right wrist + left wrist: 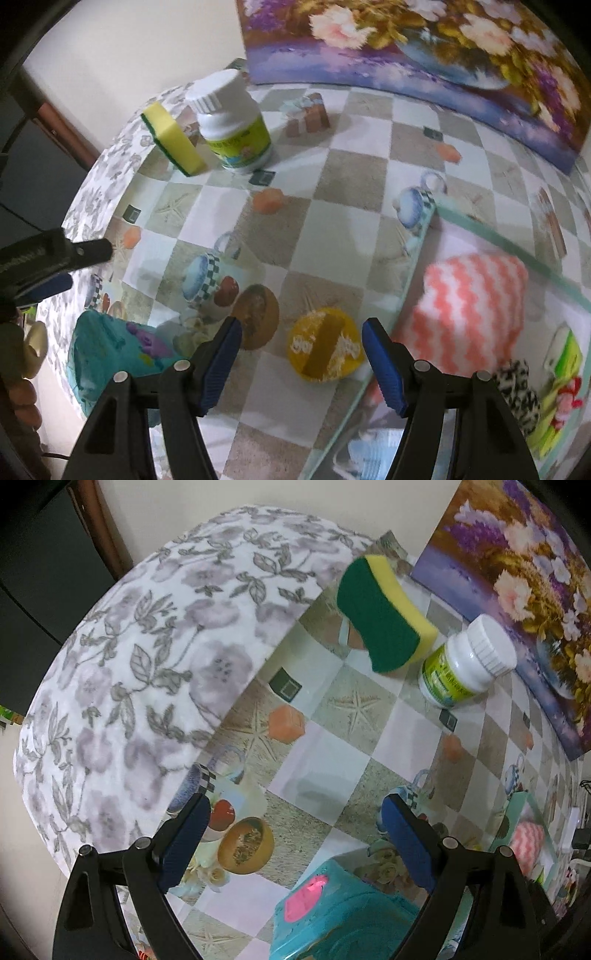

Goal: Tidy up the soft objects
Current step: 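Move both open tools back toward the sponge and yellow packet, then grasp the yellow-green sponge with the left tool while the right tool grasps the yellow packet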

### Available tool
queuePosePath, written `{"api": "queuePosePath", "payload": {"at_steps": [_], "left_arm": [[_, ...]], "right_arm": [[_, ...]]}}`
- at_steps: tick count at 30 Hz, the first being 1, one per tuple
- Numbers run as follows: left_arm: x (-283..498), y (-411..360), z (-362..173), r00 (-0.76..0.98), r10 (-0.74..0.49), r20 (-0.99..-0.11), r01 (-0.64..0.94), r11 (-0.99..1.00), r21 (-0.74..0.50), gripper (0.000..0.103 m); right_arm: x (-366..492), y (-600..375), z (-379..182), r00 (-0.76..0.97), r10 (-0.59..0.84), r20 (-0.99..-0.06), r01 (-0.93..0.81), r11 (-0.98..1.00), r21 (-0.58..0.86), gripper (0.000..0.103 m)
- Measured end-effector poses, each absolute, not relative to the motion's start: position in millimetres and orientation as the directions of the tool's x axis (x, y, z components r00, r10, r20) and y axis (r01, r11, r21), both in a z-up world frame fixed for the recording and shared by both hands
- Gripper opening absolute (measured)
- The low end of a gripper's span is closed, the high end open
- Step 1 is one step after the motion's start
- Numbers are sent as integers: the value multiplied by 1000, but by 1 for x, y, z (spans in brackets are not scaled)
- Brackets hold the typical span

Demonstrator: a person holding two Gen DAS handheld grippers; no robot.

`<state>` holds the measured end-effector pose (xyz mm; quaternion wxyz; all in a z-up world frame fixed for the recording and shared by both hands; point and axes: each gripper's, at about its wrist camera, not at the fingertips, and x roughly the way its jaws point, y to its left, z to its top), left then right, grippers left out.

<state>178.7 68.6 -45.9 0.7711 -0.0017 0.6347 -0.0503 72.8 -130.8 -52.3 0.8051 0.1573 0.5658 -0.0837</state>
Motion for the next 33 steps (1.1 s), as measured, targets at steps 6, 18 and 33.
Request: {"api": "queuePosePath", "payload": {"at_steps": [6, 18, 33], "left_arm": [[179, 68, -53, 174, -70, -982, 80, 995, -57, 94], [181, 68, -52, 184, -69, -980, 82, 995, -55, 94], [177, 62, -48, 195, -68, -978, 101, 994, -49, 94]], "right_arm": [[84, -131, -65, 329, 26, -944, 282, 951, 124, 71], [95, -119, -89, 257, -8, -966, 220, 974, 50, 71], [76, -99, -90, 198, -66, -978, 110, 993, -44, 63]]}}
